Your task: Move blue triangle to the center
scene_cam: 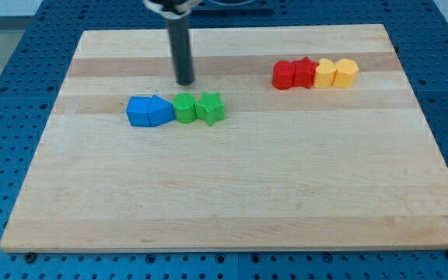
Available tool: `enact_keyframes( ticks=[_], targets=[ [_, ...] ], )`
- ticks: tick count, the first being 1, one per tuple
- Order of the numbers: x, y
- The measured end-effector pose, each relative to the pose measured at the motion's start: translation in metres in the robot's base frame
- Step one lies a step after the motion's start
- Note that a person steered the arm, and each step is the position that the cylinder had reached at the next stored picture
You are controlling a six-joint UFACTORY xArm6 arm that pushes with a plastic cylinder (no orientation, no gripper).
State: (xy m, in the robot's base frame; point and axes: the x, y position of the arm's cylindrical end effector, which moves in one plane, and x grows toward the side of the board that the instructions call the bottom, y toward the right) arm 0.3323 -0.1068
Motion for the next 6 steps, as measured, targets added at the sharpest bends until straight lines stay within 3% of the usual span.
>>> enact_keyframes(
  ticks=[3, 6],
  targets=[
    [0.019, -0.126],
    [0.081, -0.129]
  ],
)
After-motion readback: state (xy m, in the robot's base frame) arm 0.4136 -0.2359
